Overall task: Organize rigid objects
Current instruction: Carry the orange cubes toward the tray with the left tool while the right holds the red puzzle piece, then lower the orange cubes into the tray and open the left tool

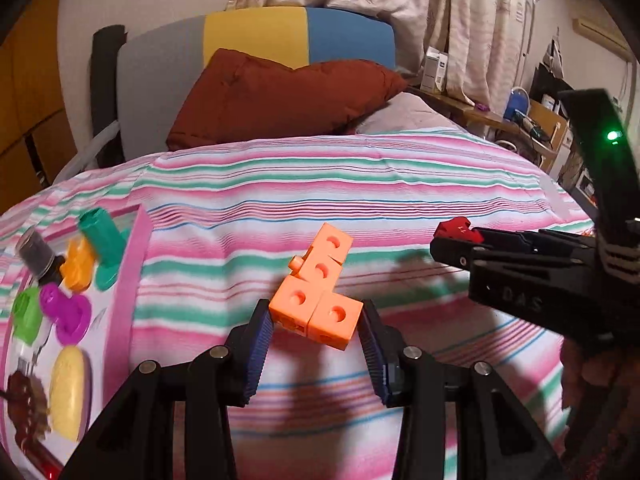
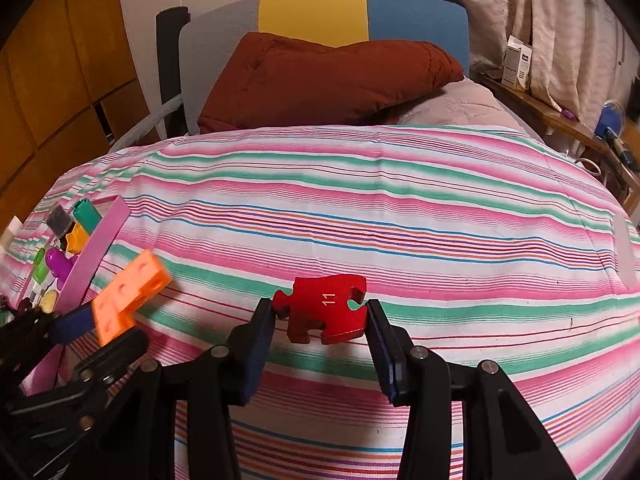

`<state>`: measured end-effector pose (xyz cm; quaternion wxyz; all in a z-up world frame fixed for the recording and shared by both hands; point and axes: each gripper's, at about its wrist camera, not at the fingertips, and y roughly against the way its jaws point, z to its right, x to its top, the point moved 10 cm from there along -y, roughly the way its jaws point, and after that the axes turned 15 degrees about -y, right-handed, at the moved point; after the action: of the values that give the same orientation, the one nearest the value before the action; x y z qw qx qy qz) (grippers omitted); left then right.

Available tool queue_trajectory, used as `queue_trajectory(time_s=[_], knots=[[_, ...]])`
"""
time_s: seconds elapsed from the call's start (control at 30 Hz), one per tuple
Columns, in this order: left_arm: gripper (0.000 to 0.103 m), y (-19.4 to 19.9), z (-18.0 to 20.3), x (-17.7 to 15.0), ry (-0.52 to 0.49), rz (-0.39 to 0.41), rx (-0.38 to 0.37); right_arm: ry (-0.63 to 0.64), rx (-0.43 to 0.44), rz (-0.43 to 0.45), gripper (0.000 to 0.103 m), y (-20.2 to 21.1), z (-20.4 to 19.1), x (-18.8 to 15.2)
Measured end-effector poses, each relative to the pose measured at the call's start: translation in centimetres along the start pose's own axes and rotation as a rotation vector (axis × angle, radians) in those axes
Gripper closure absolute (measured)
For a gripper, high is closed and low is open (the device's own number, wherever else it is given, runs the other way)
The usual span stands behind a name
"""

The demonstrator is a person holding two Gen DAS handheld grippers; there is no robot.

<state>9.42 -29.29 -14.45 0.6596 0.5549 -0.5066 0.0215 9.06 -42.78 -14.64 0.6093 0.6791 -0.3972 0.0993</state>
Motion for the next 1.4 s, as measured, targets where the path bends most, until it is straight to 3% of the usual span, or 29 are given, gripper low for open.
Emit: queue_trajectory(time_s=[0.43,0.8,1.0,1.23,1.4], knots=[[0.060,6.6,-3.7,-3.2,0.048,0.039,0.045,0.022,0.008,-0.001,0.057,0.1,-0.8,-0.5],[0.060,10.8,-8.5,-9.1,0.047,-0.013,0.136,0.038,0.008,-0.004,0.057,0.1,-1.3,-1.0],[0.060,10.2,-10.4,-12.2,0.134,-0.077,0.101,0.043,0.015,0.005,0.057,0.3,-1.5,-1.0],[0.060,9.3,-10.6,-13.6,0.191,-0.117,0.038,0.045,0.019,0.006,0.057,0.4,-1.7,-1.0],[0.059,9.2,-10.8,-14.4,0.212,-0.153,0.038,0.040,0.029,0.007,0.057,0.6,-2.0,-1.1]])
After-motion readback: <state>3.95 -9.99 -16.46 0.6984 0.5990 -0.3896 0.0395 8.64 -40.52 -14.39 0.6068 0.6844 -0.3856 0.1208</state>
